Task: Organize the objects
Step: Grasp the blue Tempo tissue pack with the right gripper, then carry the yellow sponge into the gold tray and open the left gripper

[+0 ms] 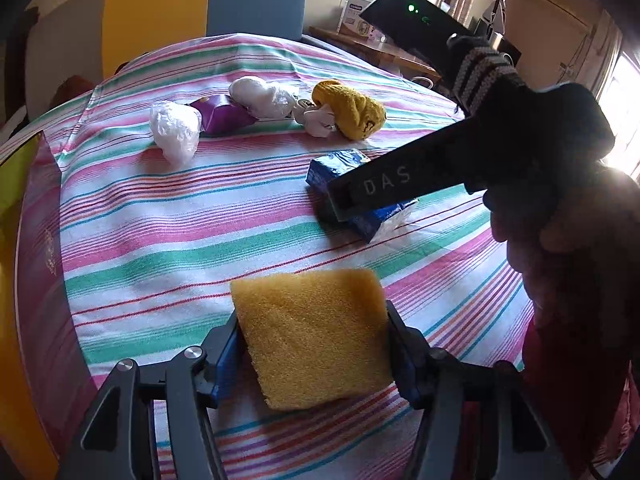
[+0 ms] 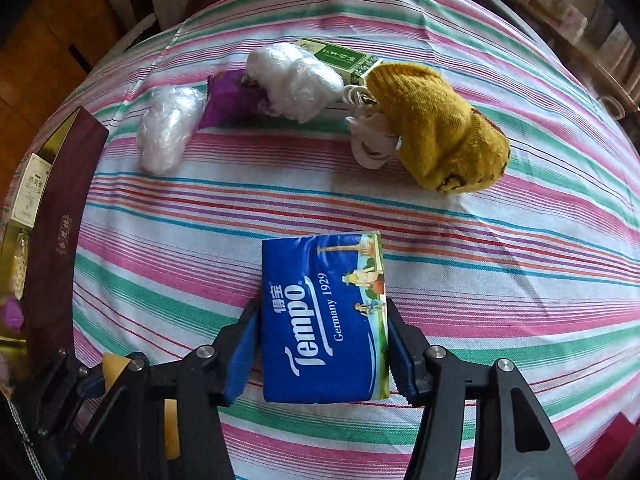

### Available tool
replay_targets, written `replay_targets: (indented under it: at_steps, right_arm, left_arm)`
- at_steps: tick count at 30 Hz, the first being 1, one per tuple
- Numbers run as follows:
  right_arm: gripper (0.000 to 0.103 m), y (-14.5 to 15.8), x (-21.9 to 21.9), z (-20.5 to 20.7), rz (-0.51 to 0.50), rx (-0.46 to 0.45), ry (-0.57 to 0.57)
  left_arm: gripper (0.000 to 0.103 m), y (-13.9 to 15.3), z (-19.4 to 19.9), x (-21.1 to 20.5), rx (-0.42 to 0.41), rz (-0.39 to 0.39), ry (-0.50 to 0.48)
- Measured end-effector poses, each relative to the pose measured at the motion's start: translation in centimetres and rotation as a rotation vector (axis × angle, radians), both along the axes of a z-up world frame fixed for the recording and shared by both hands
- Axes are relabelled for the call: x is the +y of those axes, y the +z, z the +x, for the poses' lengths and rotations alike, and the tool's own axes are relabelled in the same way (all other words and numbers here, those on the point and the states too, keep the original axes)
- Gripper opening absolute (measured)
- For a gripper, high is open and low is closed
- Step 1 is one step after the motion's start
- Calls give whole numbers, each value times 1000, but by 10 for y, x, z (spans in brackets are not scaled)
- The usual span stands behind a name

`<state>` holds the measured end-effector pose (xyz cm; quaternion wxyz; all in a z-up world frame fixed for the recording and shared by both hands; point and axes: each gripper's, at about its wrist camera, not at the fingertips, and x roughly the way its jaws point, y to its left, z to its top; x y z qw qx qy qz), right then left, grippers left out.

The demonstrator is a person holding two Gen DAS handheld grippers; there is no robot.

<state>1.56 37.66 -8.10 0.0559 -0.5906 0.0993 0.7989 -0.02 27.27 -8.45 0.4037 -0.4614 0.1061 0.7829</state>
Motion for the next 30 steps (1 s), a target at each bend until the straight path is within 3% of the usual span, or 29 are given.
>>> replay_targets:
  at_steps: [2, 8, 13, 21, 25, 30]
  right_arm:
    - [61, 0, 2, 1, 4, 6, 4]
    - [59, 3, 1, 5, 64, 13, 23]
    - [59, 5, 5, 9, 90, 19, 40]
    - [58, 10, 14, 13, 109, 22, 48]
    - [58, 11, 10, 12, 116, 22, 48]
    - [58, 13, 13, 9, 119, 21, 39]
  left_arm:
    - [60, 5, 3, -2, 4, -19, 9]
    - [60, 54, 21, -37, 72, 65, 1]
    - [60, 91, -11, -105, 99, 115, 121]
    - [60, 61, -70, -233, -30, 31, 463]
    - [60, 40, -80, -258, -51, -51, 517]
    - [62, 8, -81, -259, -115, -129, 505]
